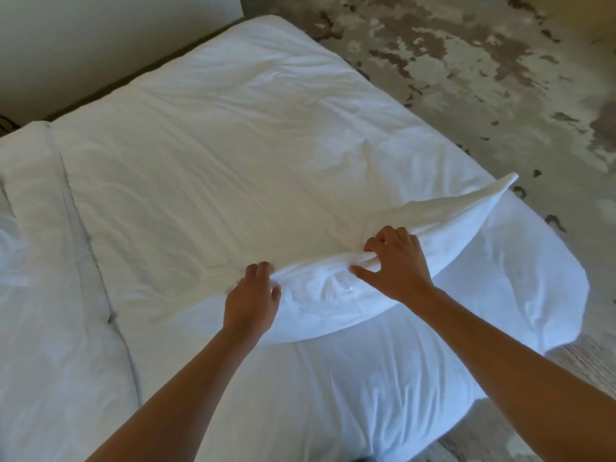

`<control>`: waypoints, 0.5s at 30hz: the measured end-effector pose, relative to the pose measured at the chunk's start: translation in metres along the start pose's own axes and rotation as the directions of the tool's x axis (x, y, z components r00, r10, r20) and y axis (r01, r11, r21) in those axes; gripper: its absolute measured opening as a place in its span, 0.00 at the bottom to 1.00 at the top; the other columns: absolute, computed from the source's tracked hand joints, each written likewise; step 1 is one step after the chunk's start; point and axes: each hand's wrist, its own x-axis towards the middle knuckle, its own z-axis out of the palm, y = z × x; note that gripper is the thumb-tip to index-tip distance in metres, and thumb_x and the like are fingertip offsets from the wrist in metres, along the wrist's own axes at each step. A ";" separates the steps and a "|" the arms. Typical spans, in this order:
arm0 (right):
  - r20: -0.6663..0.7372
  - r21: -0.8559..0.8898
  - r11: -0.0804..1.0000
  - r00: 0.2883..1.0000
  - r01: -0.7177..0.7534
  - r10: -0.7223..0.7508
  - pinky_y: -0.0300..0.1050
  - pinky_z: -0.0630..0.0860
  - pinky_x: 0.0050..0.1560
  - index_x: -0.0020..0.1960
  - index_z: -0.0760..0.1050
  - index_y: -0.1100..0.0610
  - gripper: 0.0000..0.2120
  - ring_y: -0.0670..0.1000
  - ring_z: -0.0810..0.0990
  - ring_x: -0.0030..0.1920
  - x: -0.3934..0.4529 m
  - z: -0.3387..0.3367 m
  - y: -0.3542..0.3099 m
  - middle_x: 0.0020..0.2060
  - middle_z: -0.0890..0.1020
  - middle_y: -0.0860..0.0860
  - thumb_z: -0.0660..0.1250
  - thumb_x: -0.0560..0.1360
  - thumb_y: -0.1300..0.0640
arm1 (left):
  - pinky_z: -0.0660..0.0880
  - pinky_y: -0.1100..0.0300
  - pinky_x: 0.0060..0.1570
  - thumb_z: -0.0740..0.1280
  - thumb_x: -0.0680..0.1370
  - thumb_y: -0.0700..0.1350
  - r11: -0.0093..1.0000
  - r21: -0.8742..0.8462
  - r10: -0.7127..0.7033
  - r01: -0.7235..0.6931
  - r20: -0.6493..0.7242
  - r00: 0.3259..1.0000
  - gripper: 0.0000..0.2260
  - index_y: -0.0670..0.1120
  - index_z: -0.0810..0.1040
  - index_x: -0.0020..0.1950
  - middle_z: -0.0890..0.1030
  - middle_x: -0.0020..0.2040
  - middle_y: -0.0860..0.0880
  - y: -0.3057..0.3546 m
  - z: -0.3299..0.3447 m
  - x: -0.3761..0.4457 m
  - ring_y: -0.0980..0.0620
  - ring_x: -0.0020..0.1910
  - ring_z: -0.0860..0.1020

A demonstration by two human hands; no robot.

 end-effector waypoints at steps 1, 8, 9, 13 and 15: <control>0.003 -0.028 1.000 1.000 0.006 -0.006 0.52 0.74 0.56 0.52 0.84 0.48 0.24 0.55 0.78 0.53 -0.008 -0.009 0.007 0.52 0.80 0.49 0.70 0.71 0.29 | 0.76 0.50 0.45 0.62 0.82 0.48 1.000 -0.003 0.000 0.000 0.004 1.000 0.16 0.47 0.69 0.70 0.75 0.65 0.46 0.002 -0.001 -0.012 0.39 0.52 0.82; 0.075 -0.189 0.956 0.974 0.223 -0.213 0.61 0.65 0.75 0.53 0.85 0.52 0.09 0.56 0.86 0.50 -0.043 -0.036 0.034 0.55 0.85 0.50 0.74 0.78 0.47 | 0.77 0.49 0.44 0.59 0.83 0.44 1.000 -0.011 -0.026 0.027 0.024 0.999 0.09 0.43 0.72 0.61 0.78 0.54 0.44 0.017 -0.002 -0.064 0.39 0.48 0.81; 0.086 -0.133 0.967 0.974 0.218 -0.208 0.58 0.64 0.78 0.56 0.84 0.53 0.09 0.56 0.86 0.51 -0.046 -0.036 0.037 0.54 0.85 0.50 0.71 0.81 0.49 | 0.76 0.50 0.45 0.60 0.83 0.43 0.999 -0.025 -0.027 0.027 0.010 1.000 0.08 0.43 0.73 0.60 0.78 0.53 0.44 0.019 -0.002 -0.069 0.40 0.49 0.81; 0.057 0.246 0.967 0.995 0.071 -0.087 0.52 0.82 0.49 0.52 0.76 0.53 0.06 0.57 0.84 0.43 -0.059 -0.040 0.039 0.41 0.83 0.49 0.67 0.83 0.51 | 0.72 0.52 0.41 0.62 0.82 0.42 0.994 -0.106 -0.031 0.022 -0.089 0.996 0.04 0.43 0.75 0.53 0.81 0.46 0.44 0.021 -0.007 -0.083 0.40 0.45 0.80; -0.001 0.311 0.948 0.997 0.068 -0.071 0.50 0.80 0.42 0.48 0.74 0.54 0.07 0.55 0.83 0.39 -0.062 -0.040 0.040 0.37 0.80 0.47 0.69 0.83 0.54 | 0.73 0.51 0.40 0.63 0.82 0.41 0.988 -0.156 -0.041 0.023 -0.116 0.992 0.03 0.42 0.74 0.50 0.81 0.41 0.44 0.022 -0.013 -0.089 0.40 0.42 0.80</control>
